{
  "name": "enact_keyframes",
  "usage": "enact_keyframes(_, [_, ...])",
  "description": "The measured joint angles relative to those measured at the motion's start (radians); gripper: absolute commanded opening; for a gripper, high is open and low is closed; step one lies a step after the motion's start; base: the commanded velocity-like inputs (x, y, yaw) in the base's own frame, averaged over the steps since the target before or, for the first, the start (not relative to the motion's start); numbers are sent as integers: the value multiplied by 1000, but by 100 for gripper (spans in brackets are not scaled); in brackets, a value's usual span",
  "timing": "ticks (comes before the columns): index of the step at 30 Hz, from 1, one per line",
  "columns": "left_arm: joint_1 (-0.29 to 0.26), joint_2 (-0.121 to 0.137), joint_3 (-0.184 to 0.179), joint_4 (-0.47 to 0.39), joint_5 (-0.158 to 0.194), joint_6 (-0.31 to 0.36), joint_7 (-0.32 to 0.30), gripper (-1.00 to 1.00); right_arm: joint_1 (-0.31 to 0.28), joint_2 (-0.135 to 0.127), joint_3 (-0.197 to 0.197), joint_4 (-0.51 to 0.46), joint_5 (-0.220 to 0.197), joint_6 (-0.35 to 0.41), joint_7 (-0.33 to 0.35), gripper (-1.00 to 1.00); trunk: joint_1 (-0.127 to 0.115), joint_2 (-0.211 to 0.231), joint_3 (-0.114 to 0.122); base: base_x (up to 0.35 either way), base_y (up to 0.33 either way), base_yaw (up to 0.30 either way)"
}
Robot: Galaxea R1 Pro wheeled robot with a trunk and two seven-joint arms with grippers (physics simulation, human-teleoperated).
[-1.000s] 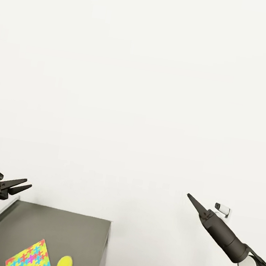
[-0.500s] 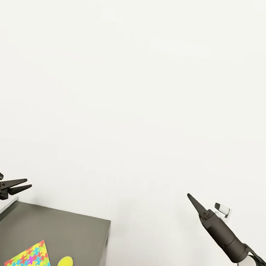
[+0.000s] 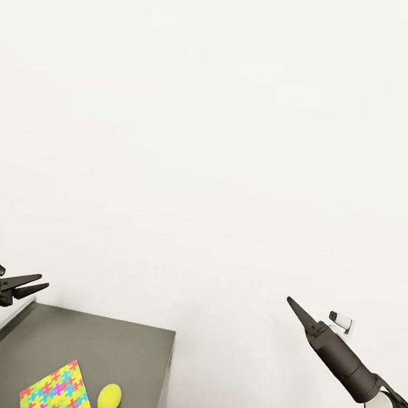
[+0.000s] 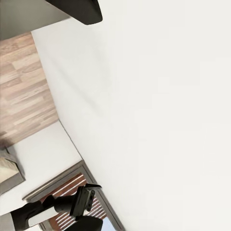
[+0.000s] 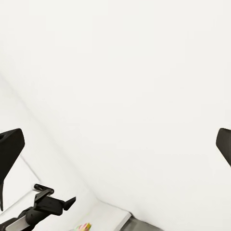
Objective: Put all the toys in the child's room - the three board games (two on the bed and one on the table), the two jigsaw puzzles on the table, and the tennis ball on the table - inside the toy box on the table in the child's room.
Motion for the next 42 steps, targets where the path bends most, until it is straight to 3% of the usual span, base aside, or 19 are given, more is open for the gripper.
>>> enact_keyframes(18, [0,0,0,0,-1,0,0,100,0,0,2,11,-1,4,-29,100,0,0,-29,61,74,0])
enact_keyframes(27, [-2,0,0,0,-3,3,0,100,0,1,3,31,-4,12,-157,100,0,1,-43,5,4,0])
enact_keyframes(34, [-8,0,-2,0,-10,7,5,100,-1,0,39,38,-5,15,-290,100,0,2,-54,0,0,0])
enact_keyframes(37, [-10,0,-2,0,-11,11,64,100,-1,0,60,39,-5,15,-338,100,0,2,-59,0,0,0])
enact_keyframes(42, [-14,-6,-2,0,-13,17,226,100,-2,-1,94,39,-5,16,-414,100,0,2,-67,0,0,0])
